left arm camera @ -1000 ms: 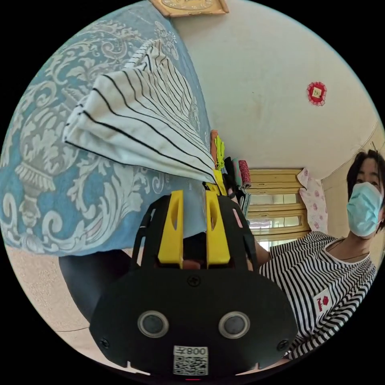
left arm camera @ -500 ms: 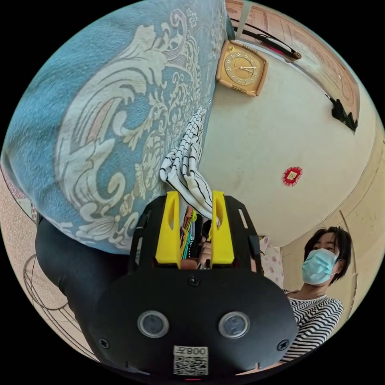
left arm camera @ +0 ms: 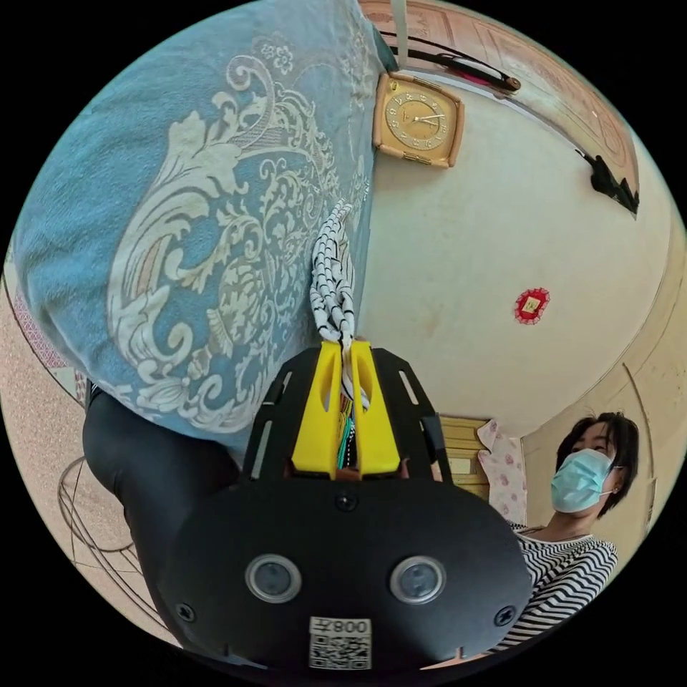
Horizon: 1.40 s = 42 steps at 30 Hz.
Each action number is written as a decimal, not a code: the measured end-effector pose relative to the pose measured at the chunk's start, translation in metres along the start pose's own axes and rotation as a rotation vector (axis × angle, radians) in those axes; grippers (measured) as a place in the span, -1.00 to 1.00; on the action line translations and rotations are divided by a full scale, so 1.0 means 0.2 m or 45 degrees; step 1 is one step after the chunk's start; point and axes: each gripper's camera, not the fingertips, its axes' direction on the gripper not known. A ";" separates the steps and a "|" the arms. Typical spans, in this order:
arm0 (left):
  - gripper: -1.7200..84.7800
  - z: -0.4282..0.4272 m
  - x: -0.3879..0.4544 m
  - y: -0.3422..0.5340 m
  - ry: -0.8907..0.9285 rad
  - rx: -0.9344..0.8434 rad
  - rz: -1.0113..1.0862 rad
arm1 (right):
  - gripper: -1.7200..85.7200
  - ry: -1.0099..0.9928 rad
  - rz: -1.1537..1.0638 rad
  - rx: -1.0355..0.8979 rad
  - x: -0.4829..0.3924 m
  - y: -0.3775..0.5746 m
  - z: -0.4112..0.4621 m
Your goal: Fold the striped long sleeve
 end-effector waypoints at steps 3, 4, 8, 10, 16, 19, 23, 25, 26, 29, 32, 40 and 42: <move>-0.89 0.03 0.21 0.00 0.004 -0.062 0.064 | -0.92 0.054 -0.024 -0.007 0.05 0.07 -0.20; -0.89 0.03 0.25 0.01 0.007 -0.077 0.076 | -0.92 0.060 -0.038 -0.010 0.07 0.11 -0.28; -0.89 0.09 0.57 0.05 0.047 -0.173 0.162 | -0.92 0.049 -0.094 0.016 0.12 0.29 -0.60; -0.89 0.13 0.73 0.07 0.071 -0.206 0.211 | -0.92 0.049 -0.138 0.027 0.13 0.37 -0.73; -0.90 0.35 1.26 0.11 0.132 -0.345 0.387 | -0.92 0.040 -0.321 0.110 0.14 0.69 -1.25; -0.90 0.53 1.52 0.12 0.149 -0.423 0.464 | -0.92 0.040 -0.399 0.179 0.18 0.82 -1.55; -0.90 0.88 1.85 0.07 0.166 -0.528 0.534 | -0.92 0.036 -0.465 0.282 0.30 0.91 -1.97; -0.90 1.07 1.99 0.02 0.159 -0.567 0.552 | -0.92 0.037 -0.471 0.325 0.36 0.90 -2.17; -0.90 1.21 2.09 -0.01 0.152 -0.594 0.573 | -0.92 0.046 -0.476 0.354 0.41 0.87 -2.30; -0.90 1.60 2.34 -0.13 0.134 -0.654 0.609 | -0.92 0.083 -0.494 0.419 0.49 0.74 -2.66; -0.90 2.07 2.62 -0.29 0.108 -0.701 0.664 | -0.92 0.117 -0.513 0.479 0.55 0.49 -3.07; -0.90 3.43 3.62 -0.62 0.245 -0.714 0.949 | -0.92 0.271 -0.693 0.682 0.33 -0.29 -4.30; -0.90 3.79 3.89 -0.64 0.293 -0.707 1.057 | -0.92 0.345 -0.746 0.717 0.24 -0.41 -4.56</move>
